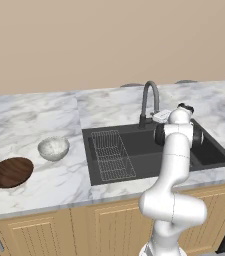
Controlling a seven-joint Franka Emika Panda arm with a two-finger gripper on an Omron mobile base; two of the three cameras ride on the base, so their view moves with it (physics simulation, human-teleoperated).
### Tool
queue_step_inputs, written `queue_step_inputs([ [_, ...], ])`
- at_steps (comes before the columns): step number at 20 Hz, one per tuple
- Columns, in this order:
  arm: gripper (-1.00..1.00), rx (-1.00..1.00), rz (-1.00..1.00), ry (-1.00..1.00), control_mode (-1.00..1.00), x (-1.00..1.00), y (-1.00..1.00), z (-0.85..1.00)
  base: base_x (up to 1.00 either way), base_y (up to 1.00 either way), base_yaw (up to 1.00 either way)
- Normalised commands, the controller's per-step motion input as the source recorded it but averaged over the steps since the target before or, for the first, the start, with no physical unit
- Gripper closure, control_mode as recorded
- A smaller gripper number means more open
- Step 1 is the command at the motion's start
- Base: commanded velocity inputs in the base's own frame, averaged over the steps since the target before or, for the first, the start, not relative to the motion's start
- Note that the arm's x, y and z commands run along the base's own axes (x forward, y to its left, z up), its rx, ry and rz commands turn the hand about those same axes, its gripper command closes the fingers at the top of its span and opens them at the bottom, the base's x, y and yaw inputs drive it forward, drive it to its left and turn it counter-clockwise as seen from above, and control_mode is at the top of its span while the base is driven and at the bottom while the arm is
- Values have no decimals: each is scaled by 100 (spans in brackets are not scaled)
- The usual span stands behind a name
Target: Rinse each bowl for a few seconds and place them down in the sink or on the counter.
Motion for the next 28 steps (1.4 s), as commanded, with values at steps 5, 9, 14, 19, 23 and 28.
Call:
queue_step_inputs([
  [5,100,5,-1,2,-100,-8,-32,-5,0,0,0],
  [9,100,6,-1,4,-100,-13,-35,-7,0,0,0],
  [14,100,6,0,8,-100,-15,-33,-11,0,0,0],
  [19,100,6,-1,15,-100,-13,-35,-15,0,0,0],
  [23,100,8,0,20,-100,-15,-46,-16,0,0,0],
  [28,100,9,0,18,-100,-21,-50,-19,0,0,0],
])
